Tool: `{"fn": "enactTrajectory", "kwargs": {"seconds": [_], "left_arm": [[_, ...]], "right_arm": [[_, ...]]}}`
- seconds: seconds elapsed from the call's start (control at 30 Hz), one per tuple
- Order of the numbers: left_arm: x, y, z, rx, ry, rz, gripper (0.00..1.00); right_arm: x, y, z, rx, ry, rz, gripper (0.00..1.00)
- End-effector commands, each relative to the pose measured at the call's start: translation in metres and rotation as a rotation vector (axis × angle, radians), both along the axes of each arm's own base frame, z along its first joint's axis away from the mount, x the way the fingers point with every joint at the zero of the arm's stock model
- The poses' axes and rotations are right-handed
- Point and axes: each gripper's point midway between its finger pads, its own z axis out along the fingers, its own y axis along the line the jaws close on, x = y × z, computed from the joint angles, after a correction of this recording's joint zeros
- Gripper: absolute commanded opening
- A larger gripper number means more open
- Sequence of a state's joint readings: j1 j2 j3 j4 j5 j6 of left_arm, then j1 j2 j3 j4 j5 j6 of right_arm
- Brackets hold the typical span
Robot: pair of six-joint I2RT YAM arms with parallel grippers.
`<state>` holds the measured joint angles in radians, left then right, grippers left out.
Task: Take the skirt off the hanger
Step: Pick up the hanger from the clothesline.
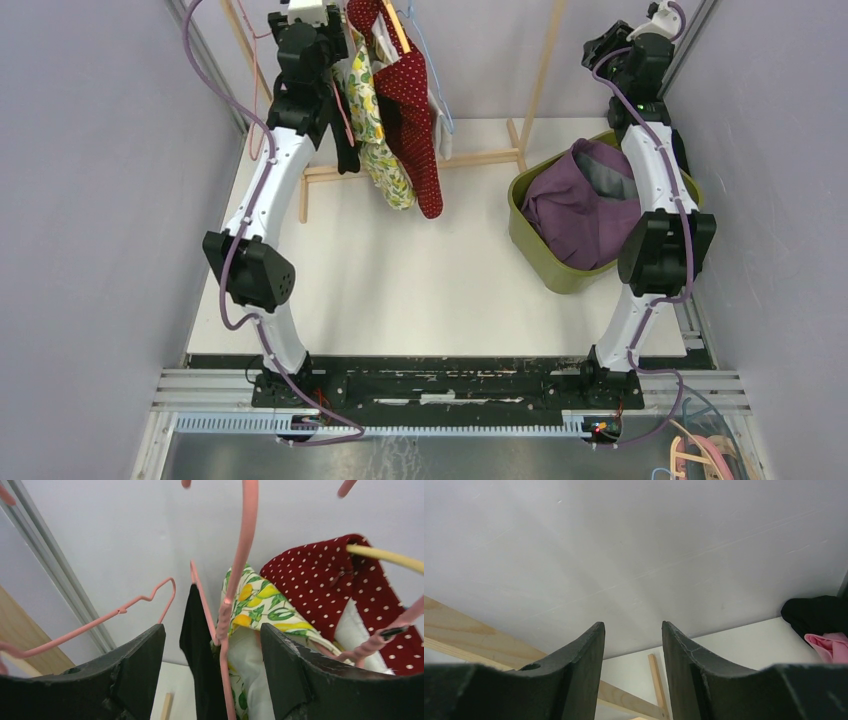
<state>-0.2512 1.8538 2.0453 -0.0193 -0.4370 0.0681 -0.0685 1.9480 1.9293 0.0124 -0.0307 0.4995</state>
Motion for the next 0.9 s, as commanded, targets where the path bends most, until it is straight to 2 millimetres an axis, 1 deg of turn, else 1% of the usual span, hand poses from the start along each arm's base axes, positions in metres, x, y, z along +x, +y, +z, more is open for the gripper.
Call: {"fn": "enactTrajectory", "kwargs": {"seconds": [0.0, 0.17, 0.23, 0.27, 0.33, 0.37, 0.5, 0.6, 0.73, 0.87], "left_arm": [[0.000, 0.018, 0.017, 0.043, -0.049, 0.096, 0.73], [0.002, 0.023, 0.020, 0.053, -0.056, 0.106, 0.50], [0.003, 0.023, 0.020, 0.059, -0.057, 0.103, 0.39], [0.003, 0.024, 0.020, 0.060, -0.058, 0.106, 0.32], [0.003, 0.027, 0.020, 0.062, -0.058, 0.122, 0.10], [0.003, 0.031, 0.021, 0.063, -0.058, 0.140, 0.04], [0.000, 0.038, 0.026, 0.096, -0.046, 0.136, 0.03], [-0.006, 0.044, 0.038, 0.100, -0.062, 0.148, 0.03], [-0.015, 0.044, 0.050, 0.105, -0.082, 0.138, 0.03], [-0.027, 0.042, 0.067, 0.089, -0.120, 0.114, 0.03]], "right_arm": [[0.001, -0.001, 0.029, -0.010, -0.075, 0.008, 0.52], [0.003, -0.002, 0.025, -0.009, -0.068, 0.007, 0.51], [0.004, -0.001, 0.024, -0.006, -0.067, 0.011, 0.51], [0.004, -0.001, 0.023, -0.005, -0.067, 0.011, 0.50], [0.004, -0.001, 0.023, -0.005, -0.066, 0.010, 0.50], [0.004, -0.001, 0.022, -0.004, -0.064, 0.011, 0.50], [0.004, -0.001, 0.020, -0.004, -0.061, 0.010, 0.50], [0.004, -0.002, 0.018, 0.001, -0.058, 0.010, 0.50], [0.006, -0.001, 0.016, 0.013, -0.058, 0.012, 0.49], [0.006, 0.000, 0.013, 0.019, -0.055, 0.014, 0.49]]}}
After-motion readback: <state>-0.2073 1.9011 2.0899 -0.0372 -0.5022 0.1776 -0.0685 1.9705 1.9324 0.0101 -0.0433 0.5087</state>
